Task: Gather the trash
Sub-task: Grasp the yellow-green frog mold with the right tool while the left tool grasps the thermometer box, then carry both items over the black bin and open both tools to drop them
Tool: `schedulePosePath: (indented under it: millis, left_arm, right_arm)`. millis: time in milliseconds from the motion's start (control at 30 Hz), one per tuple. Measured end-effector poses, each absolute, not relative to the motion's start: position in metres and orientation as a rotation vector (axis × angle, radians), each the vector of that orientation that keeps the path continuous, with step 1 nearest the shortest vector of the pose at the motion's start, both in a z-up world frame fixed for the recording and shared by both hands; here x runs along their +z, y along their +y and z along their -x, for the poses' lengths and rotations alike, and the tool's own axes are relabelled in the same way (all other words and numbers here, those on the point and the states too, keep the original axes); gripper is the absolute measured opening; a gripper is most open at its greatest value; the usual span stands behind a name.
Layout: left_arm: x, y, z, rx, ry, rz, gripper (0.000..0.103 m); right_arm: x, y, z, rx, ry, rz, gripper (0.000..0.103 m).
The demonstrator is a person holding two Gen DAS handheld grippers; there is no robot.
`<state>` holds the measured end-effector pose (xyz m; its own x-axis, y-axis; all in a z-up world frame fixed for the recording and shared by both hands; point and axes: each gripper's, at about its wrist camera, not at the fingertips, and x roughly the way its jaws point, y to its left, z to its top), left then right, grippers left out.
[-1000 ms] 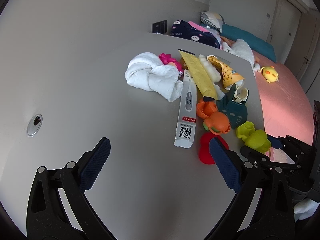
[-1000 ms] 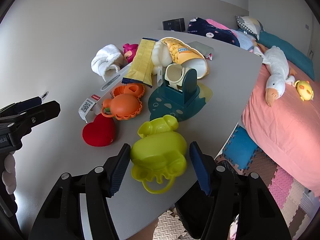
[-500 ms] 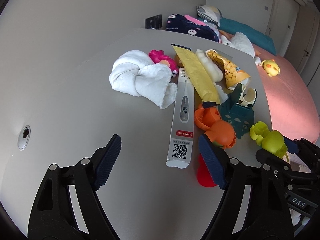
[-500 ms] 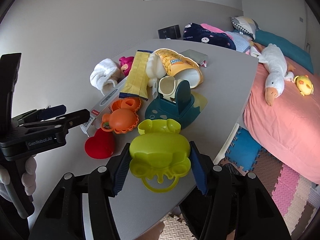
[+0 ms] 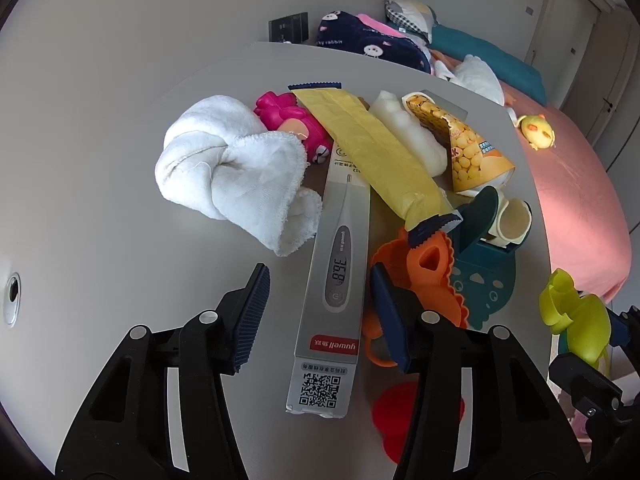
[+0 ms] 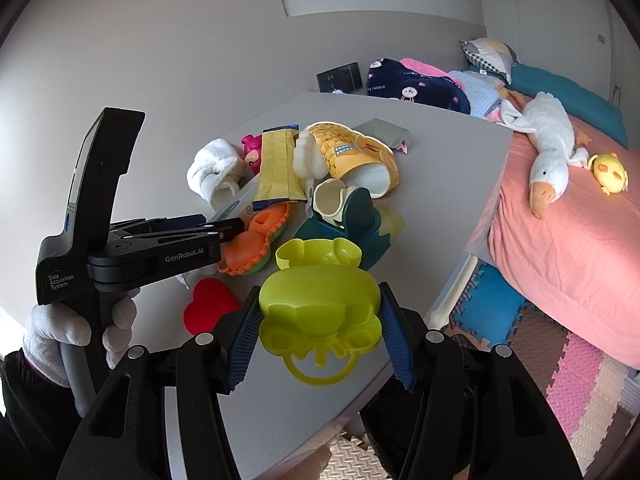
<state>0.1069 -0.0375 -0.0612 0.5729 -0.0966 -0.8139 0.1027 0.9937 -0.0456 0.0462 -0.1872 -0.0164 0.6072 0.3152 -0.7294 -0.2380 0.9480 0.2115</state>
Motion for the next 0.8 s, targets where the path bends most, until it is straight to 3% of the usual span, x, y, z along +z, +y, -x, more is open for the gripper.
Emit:
schedulePosePath:
  millis: [233,433,800]
  left_arm:
    - [-0.068,-0.036,-0.120,-0.103,0.963,-0.015,0.047]
    - [-0.066,-0.031,-0.117,-0.109,0.966,0.010,0.028]
    - [-0.030,-0.019,-0.073,-0.086,0.889,0.073,0.028]
  right_arm:
    - [-0.017,-0.190,-0.056,0.325,0.870,-0.100,0.058]
    - [-0.013,-0.192,-0.061,0.336,0.866,-0.118,0.058]
    - [0.009,-0.204,-0.047,0.353,0.820,-0.142,0.058]
